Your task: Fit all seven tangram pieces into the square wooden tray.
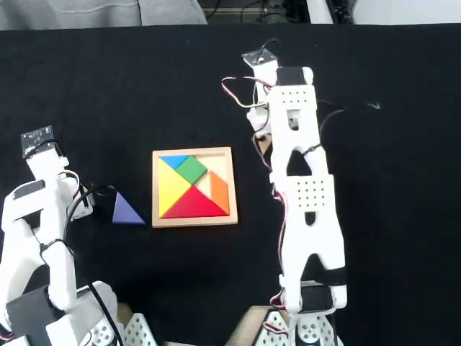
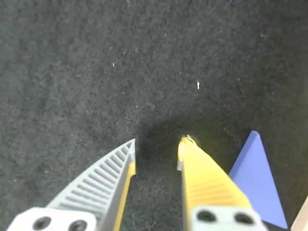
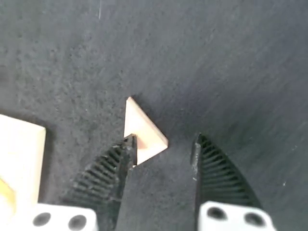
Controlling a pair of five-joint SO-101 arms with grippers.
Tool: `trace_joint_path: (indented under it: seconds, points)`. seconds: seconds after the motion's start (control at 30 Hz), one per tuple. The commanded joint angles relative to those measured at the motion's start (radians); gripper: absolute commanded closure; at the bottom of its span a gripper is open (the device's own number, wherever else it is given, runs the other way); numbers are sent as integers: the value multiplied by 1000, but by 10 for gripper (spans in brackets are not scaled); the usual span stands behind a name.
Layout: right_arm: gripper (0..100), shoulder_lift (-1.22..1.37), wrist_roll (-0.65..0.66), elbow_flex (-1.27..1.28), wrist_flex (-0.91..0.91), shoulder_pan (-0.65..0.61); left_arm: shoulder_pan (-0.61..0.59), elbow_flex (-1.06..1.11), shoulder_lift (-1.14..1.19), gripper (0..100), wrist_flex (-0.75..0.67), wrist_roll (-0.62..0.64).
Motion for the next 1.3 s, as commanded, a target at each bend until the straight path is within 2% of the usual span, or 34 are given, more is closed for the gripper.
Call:
trace_joint_path:
  seconds: [0.0, 1.27]
  points:
    - [804, -104, -14, 12, 35, -14, -13, -7, -28, 849, -15, 5]
    - [804, 8, -6, -2, 2, -26, -13, -4, -28, 849, -15, 5]
